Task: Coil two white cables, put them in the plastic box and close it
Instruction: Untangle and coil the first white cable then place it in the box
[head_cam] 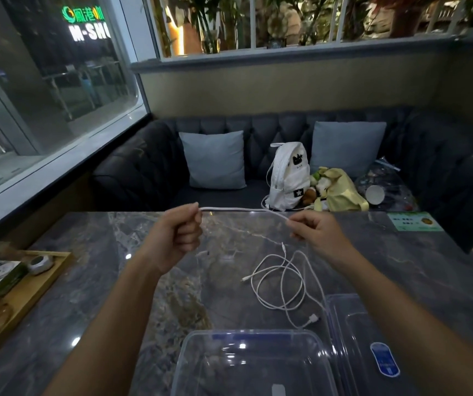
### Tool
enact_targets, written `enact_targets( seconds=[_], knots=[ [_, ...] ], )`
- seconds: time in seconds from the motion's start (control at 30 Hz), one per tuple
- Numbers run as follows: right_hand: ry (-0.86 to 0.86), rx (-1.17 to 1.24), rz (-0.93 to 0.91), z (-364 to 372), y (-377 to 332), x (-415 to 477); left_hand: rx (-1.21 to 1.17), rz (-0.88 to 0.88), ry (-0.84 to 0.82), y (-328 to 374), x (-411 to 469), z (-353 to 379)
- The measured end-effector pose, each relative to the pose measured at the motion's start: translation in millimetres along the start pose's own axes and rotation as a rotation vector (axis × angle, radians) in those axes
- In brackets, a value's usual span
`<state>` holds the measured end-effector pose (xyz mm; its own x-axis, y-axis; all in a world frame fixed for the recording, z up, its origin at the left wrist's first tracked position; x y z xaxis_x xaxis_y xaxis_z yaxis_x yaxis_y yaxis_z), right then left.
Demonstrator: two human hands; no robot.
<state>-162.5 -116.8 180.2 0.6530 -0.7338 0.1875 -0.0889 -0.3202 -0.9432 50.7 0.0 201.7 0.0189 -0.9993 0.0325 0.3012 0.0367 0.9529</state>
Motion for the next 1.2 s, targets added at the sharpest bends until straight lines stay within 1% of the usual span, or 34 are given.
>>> enact_targets(
  seconds=[0.13, 0.23, 0.3, 0.4, 0.47, 0.6, 0.67, 0.73, 0.8, 0.87, 0.9, 0.97, 1.03, 1.07, 1.13, 1.17, 1.2],
  knots=[
    [-0.091, 0.035, 0.013, 19.2, 1.7, 4.7, -0.204, 0.027, -0.099, 9.4, -1.5, 23.8],
    [-0.128, 0.119, -0.02, 32.4, -2.5, 3.4, -0.353, 0.066, -0.141, 16.2, -2.6, 39.6],
    [-0.106, 0.2, -0.027, 35.4, -0.7, -1.0, -0.456, 0.123, -0.129, 23.6, -4.7, 37.3],
    [-0.097, 0.251, 0.006, 37.3, 6.9, -8.7, -0.522, 0.208, -0.076, 33.3, -11.7, 21.2],
    [-0.116, 0.188, 0.031, 37.8, 10.3, -11.4, -0.554, 0.253, -0.045, 38.9, -18.1, 9.0],
    [-0.334, -0.181, 0.093, 53.3, 20.1, -13.3, -0.606, 0.362, -0.013, 58.9, -30.2, -12.2],
    [-0.301, -0.274, 0.15, 49.7, 30.1, -12.5, -0.617, 0.414, -0.016, 70.2, -35.3, -19.0],
    [-0.242, -0.246, 0.22, 43.0, 41.5, -13.2, -0.68, 0.464, -0.034, 80.0, -40.0, -26.0],
    [-0.239, -0.165, 0.255, 40.5, 49.3, -15.2, -0.718, 0.511, 0.011, 88.3, -44.9, -39.9],
    [-0.279, -0.111, 0.259, 41.5, 51.4, -17.8, -0.762, 0.562, 0.106, 92.6, -51.1, -58.2],
    [-0.296, -0.123, 0.255, 41.0, 50.3, -18.6, -0.781, 0.584, 0.17, 92.1, -55.1, -68.4],
    [-0.259, -0.165, 0.222, 33.4, 51.0, -17.5, -0.828, 0.625, 0.285, 85.6, -62.9, -85.8],
    [-0.097, -0.162, 0.231, 13.5, 56.3, -16.3, -0.82, 0.633, 0.376, 75.3, -68.6, -94.0],
    [-0.021, -0.215, 0.283, 2.2, 62.7, -17.1, -0.776, 0.609, 0.401, 70.3, -69.2, -93.7],
    [0.003, -0.469, 0.399, -9.0, 70.7, -18.9, -0.608, 0.505, 0.393, 64.1, -64.7, -83.1],
    [-0.018, -0.585, 0.419, -8.4, 70.8, -19.1, -0.498, 0.43, 0.353, 63.1, -59.3, -72.8],
    [-0.019, -0.619, 0.386, -4.8, 63.6, -18.7, -0.38, 0.347, 0.294, 62.8, -51.9, -59.0]
  ],
)
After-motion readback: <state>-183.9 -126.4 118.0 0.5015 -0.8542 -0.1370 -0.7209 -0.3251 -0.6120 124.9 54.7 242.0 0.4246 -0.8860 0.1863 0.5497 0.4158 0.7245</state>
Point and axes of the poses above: each hand's wrist, its own x-axis towards the middle knuckle, its own z-axis out of the palm, y = z × x, the point moved 8 cm from there along x, towards the middle knuckle, and after that the axes turned 10 degrees about -y, right-handed, at the moved point
